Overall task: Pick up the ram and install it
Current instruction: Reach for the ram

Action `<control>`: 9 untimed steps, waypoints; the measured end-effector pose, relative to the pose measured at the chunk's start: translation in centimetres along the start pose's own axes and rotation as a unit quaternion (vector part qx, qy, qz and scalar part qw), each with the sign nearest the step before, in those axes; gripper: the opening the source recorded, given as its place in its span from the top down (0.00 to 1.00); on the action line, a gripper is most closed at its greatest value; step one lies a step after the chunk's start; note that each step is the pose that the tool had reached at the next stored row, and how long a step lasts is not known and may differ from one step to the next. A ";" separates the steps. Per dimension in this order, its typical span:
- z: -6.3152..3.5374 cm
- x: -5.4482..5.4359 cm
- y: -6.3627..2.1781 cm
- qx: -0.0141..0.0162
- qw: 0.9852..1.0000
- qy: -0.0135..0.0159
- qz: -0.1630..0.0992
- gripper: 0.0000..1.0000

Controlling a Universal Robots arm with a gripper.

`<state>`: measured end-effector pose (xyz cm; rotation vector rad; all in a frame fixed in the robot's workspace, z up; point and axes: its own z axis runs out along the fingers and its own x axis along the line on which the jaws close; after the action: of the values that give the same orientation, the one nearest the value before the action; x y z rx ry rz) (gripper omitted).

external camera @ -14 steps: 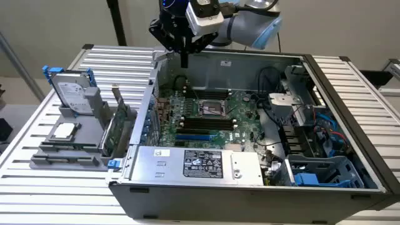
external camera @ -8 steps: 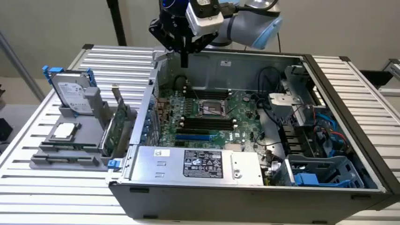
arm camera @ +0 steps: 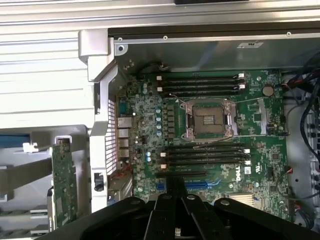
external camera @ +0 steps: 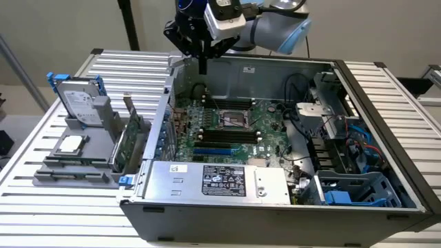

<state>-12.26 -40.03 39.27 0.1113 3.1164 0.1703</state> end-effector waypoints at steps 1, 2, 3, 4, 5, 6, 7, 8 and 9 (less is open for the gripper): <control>-0.02 0.1 -0.16 0.000 1.000 0.000 0.000 1.00; -0.04 0.2 -0.37 0.000 1.000 0.000 0.000 1.00; -0.07 0.4 -0.59 0.000 1.000 0.000 0.000 1.00; -0.10 0.6 -0.81 0.000 1.000 0.000 0.000 1.00; -0.13 0.9 -1.03 0.000 1.000 0.000 0.000 1.00; -0.15 1.3 -1.23 0.000 1.000 0.000 0.000 1.00; -0.18 1.7 -1.45 0.000 1.000 0.000 0.000 1.00; -0.21 2.2 -1.67 0.000 1.000 0.000 0.000 1.00; -0.25 2.6 -1.87 0.000 1.000 0.000 0.000 1.00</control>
<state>-14.99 -41.72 39.27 0.1120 3.1164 0.1702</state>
